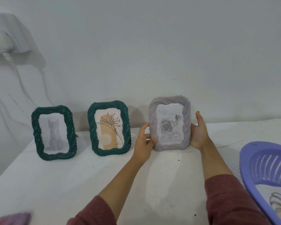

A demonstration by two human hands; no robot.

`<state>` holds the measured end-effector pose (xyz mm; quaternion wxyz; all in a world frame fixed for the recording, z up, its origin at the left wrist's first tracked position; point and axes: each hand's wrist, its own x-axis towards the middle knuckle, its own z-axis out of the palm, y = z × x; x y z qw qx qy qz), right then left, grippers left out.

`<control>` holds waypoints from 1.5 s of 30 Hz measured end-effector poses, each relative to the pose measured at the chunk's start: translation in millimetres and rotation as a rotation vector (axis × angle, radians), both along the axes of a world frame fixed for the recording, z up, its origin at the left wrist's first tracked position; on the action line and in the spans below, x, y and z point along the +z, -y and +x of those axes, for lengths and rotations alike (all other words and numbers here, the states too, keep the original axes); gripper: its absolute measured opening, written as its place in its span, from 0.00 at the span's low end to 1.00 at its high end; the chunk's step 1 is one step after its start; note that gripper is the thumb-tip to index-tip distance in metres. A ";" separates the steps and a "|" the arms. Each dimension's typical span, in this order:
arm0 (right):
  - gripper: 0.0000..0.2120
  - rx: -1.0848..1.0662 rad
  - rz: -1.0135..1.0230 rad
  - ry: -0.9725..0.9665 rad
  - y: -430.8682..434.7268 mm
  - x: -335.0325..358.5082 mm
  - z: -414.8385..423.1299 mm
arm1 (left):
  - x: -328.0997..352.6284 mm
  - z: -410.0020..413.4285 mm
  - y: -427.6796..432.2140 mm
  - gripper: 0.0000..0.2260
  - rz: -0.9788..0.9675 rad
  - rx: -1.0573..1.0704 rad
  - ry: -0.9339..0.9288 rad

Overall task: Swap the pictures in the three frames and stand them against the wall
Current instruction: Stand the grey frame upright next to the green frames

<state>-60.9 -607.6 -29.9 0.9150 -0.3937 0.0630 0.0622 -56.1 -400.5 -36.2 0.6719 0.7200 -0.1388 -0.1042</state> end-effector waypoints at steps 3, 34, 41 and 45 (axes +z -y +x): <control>0.38 -0.018 0.001 0.025 -0.6 0.7 1.6 | 0.3 1.4 1.2 0.23 -0.019 0.005 -0.012; 0.18 -0.421 -0.419 -0.083 -21.0 -0.5 -47.7 | 5.5 -14.6 -0.1 0.24 0.073 0.190 -0.023; 0.24 -0.624 -1.066 -0.188 -47.0 6.7 -77.7 | 13.6 -33.1 -11.7 0.23 0.301 0.280 0.180; 0.25 -0.526 -1.530 -0.258 -69.2 10.2 -109.0 | 21.0 -53.4 -15.6 0.20 0.508 0.313 0.329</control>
